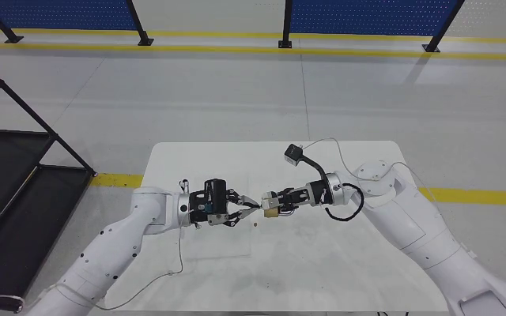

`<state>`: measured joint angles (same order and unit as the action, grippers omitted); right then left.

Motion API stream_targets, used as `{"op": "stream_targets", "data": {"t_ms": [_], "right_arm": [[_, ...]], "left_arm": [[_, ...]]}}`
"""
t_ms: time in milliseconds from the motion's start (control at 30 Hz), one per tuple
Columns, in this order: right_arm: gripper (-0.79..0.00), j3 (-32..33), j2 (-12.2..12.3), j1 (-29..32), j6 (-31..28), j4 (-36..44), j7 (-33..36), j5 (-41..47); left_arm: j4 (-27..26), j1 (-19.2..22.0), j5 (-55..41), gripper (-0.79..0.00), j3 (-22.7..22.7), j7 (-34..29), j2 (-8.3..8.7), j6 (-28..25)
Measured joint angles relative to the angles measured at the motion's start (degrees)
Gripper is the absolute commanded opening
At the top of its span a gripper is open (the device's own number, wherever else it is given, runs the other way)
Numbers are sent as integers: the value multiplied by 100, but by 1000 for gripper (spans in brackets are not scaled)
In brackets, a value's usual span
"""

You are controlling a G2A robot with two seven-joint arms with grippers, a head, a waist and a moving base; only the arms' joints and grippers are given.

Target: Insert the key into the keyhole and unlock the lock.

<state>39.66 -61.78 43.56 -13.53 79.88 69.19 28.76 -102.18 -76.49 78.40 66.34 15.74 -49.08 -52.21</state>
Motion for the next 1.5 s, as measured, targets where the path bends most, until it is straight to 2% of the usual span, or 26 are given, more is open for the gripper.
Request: {"op": "stream_targets", "data": {"t_ms": [433,1233,1267,1300,1333,1367,1433,1500], "right_arm": [[-785,0,0,0,0,0,0,0],[-785,0,0,0,0,0,0,0],[-785,0,0,0,0,0,0,0],[-785,0,0,0,0,0,0,0],[-785,0,0,0,0,0,0,0],[-785,0,0,0,0,0,0,1],[-785,0,0,0,0,0,0,1],[-785,0,0,0,0,0,0,1]], "left_arm": [[33,71,83,-785,-44,9,-43,38],[-45,-76,705,-785,40,505,-48,207],[-53,-82,723,-711,48,510,-48,230],[-59,-88,735,-502,53,516,-49,241],[-64,-94,742,-419,59,524,-49,249],[-71,-102,752,-296,67,535,-48,253],[-83,-115,763,0,85,552,-47,255],[-90,-139,770,0,118,563,-42,261]]}}
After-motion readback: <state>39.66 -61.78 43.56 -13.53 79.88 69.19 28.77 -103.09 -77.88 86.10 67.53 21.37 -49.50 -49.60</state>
